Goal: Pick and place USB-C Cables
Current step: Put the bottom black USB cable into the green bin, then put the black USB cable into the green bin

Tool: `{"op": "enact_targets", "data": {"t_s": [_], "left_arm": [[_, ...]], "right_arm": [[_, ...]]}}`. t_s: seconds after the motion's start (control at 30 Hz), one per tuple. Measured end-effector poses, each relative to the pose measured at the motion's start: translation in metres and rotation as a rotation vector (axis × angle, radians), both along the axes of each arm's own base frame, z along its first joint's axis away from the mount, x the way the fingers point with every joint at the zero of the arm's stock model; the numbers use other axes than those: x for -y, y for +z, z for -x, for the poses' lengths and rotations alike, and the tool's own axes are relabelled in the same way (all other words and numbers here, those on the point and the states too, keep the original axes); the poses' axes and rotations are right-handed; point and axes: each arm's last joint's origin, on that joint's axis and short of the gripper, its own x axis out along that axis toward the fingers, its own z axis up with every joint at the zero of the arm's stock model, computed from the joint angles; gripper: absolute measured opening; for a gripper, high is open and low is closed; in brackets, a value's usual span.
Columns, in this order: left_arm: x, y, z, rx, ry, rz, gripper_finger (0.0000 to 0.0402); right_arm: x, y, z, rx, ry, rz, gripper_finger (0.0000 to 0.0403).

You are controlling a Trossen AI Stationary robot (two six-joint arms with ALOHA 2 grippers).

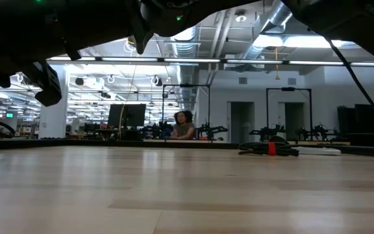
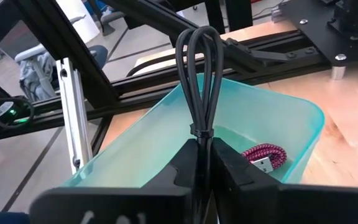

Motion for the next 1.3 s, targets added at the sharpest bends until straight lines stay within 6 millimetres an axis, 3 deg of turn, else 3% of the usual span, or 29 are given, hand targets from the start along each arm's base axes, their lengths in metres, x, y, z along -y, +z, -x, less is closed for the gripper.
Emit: {"op": "enact_targets", "data": {"t_s": [0.27,0.63,0.8,0.87,1.13,1.3], "left_arm": [[0.000,0.000,0.000,0.000,0.005,0.001,0.0194],[0.000,0.000,0.000,-0.001,0.004,0.001,0.0194],[0.000,-0.003,0.000,-0.033,0.003,-0.011,0.0194],[0.000,-0.006,0.000,-0.052,0.002,-0.006,0.0194],[0.000,-0.008,0.000,-0.066,0.014,0.015,0.0194],[0.000,-0.008,0.000,-0.071,0.016,0.011,0.0194]], "right_arm": [[0.000,0.000,0.000,0.000,0.001,0.001,0.0063],[0.000,0.000,0.000,0.004,0.007,0.017,0.0158],[0.006,0.005,0.000,-0.002,-0.002,0.019,0.0179],[0.009,0.016,0.001,0.002,-0.006,0.021,0.0182],[0.026,0.093,0.025,-0.081,0.035,0.169,0.0181],[0.035,0.164,0.065,-0.130,0.109,0.315,0.0183]]}}
